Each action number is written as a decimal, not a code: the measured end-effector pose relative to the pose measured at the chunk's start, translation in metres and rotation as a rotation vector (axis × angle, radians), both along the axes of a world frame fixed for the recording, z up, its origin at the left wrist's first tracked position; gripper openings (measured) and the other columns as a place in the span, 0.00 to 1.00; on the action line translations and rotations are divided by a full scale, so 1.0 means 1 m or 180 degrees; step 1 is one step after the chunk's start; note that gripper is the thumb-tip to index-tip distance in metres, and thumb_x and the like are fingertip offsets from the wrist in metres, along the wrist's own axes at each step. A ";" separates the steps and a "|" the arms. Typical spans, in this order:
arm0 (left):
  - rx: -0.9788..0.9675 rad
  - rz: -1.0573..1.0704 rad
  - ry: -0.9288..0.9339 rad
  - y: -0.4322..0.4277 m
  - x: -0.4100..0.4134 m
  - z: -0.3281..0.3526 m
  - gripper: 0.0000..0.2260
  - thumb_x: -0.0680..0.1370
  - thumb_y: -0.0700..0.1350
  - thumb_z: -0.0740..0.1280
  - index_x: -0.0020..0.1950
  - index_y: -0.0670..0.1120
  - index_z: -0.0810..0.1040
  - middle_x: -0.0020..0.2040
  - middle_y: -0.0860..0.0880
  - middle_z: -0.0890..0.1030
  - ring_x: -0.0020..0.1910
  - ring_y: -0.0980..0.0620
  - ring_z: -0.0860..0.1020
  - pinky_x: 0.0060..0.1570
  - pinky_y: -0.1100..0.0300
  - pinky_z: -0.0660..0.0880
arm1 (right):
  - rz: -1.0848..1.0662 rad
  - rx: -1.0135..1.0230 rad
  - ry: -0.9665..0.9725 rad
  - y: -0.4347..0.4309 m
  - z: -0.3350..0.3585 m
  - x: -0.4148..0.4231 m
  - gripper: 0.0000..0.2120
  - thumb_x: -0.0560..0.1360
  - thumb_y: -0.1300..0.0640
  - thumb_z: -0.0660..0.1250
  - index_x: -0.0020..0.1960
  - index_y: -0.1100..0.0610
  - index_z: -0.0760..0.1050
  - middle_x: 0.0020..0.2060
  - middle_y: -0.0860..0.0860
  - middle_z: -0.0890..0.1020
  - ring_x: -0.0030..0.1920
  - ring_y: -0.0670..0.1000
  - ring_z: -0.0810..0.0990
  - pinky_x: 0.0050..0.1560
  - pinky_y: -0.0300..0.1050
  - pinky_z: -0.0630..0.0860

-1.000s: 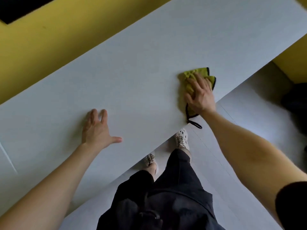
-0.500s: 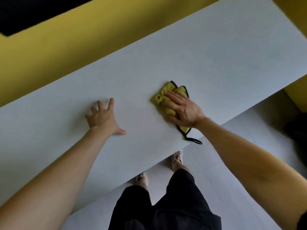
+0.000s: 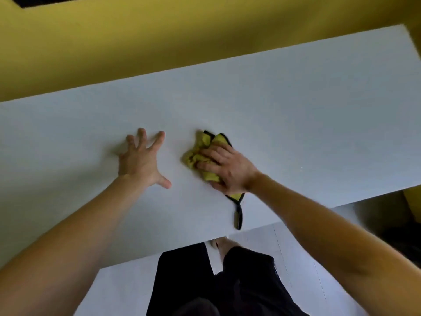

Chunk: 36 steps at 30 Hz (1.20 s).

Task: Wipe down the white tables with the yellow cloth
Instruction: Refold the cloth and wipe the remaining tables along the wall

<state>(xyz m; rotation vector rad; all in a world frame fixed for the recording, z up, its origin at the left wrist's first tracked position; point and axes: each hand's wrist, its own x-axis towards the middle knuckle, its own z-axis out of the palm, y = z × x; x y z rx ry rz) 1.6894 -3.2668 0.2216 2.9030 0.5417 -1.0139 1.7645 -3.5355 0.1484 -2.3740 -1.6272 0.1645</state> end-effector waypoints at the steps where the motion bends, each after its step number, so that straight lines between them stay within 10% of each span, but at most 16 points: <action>1: 0.0022 -0.0010 0.0001 0.001 0.000 -0.001 0.75 0.54 0.72 0.85 0.86 0.65 0.36 0.89 0.44 0.39 0.87 0.32 0.47 0.73 0.32 0.73 | -0.0351 0.0109 -0.0050 -0.011 -0.002 0.036 0.29 0.80 0.43 0.71 0.77 0.54 0.77 0.77 0.62 0.75 0.79 0.65 0.71 0.84 0.66 0.59; 8: 0.0024 -0.0150 0.0015 0.000 0.004 -0.002 0.77 0.54 0.74 0.84 0.85 0.63 0.32 0.88 0.42 0.38 0.87 0.30 0.46 0.70 0.32 0.75 | -0.3580 0.0265 0.0127 -0.003 -0.002 0.118 0.34 0.78 0.42 0.65 0.83 0.52 0.69 0.82 0.60 0.68 0.85 0.62 0.62 0.86 0.66 0.49; 13: -0.0147 -0.0102 -0.0099 0.004 0.004 0.009 0.71 0.57 0.75 0.82 0.86 0.63 0.38 0.87 0.42 0.42 0.85 0.29 0.49 0.69 0.31 0.76 | -0.1057 0.0103 0.0346 0.065 0.010 -0.011 0.34 0.83 0.42 0.67 0.84 0.54 0.67 0.85 0.63 0.62 0.86 0.65 0.57 0.84 0.70 0.53; 16: -0.0205 -0.0120 -0.0297 0.022 0.022 0.005 0.70 0.58 0.74 0.83 0.87 0.62 0.40 0.87 0.43 0.48 0.86 0.34 0.52 0.74 0.30 0.71 | 0.0419 0.0068 0.0255 0.042 0.001 0.049 0.31 0.84 0.45 0.69 0.83 0.55 0.70 0.84 0.60 0.65 0.86 0.62 0.61 0.85 0.67 0.55; 23: -0.0311 0.0533 -0.0042 0.053 0.057 -0.010 0.78 0.53 0.71 0.86 0.86 0.62 0.34 0.87 0.45 0.30 0.87 0.35 0.34 0.78 0.19 0.52 | -0.3510 0.0405 -0.0145 0.072 -0.013 0.167 0.33 0.79 0.43 0.66 0.80 0.55 0.73 0.80 0.61 0.72 0.82 0.63 0.68 0.84 0.67 0.55; 31: -0.0242 0.0575 -0.0105 0.055 0.054 -0.006 0.77 0.53 0.75 0.84 0.86 0.64 0.33 0.86 0.46 0.28 0.87 0.37 0.33 0.79 0.22 0.55 | 0.0121 0.0298 0.0290 0.130 -0.003 0.092 0.28 0.84 0.43 0.68 0.80 0.55 0.74 0.82 0.59 0.70 0.84 0.61 0.65 0.86 0.64 0.55; 33: -0.0261 0.0572 -0.0120 0.056 0.054 -0.007 0.78 0.53 0.74 0.84 0.85 0.65 0.31 0.86 0.46 0.28 0.87 0.36 0.33 0.79 0.22 0.55 | -0.0386 0.0258 0.0159 0.094 -0.008 0.135 0.26 0.84 0.45 0.68 0.79 0.55 0.75 0.80 0.59 0.72 0.83 0.62 0.67 0.86 0.64 0.56; 36: -0.0236 0.0570 -0.0194 0.056 0.055 -0.009 0.78 0.53 0.74 0.84 0.85 0.65 0.32 0.87 0.46 0.30 0.87 0.36 0.35 0.79 0.23 0.56 | -0.2958 0.0466 -0.0148 0.052 -0.019 0.181 0.27 0.81 0.46 0.68 0.78 0.55 0.76 0.78 0.60 0.75 0.80 0.62 0.70 0.84 0.66 0.58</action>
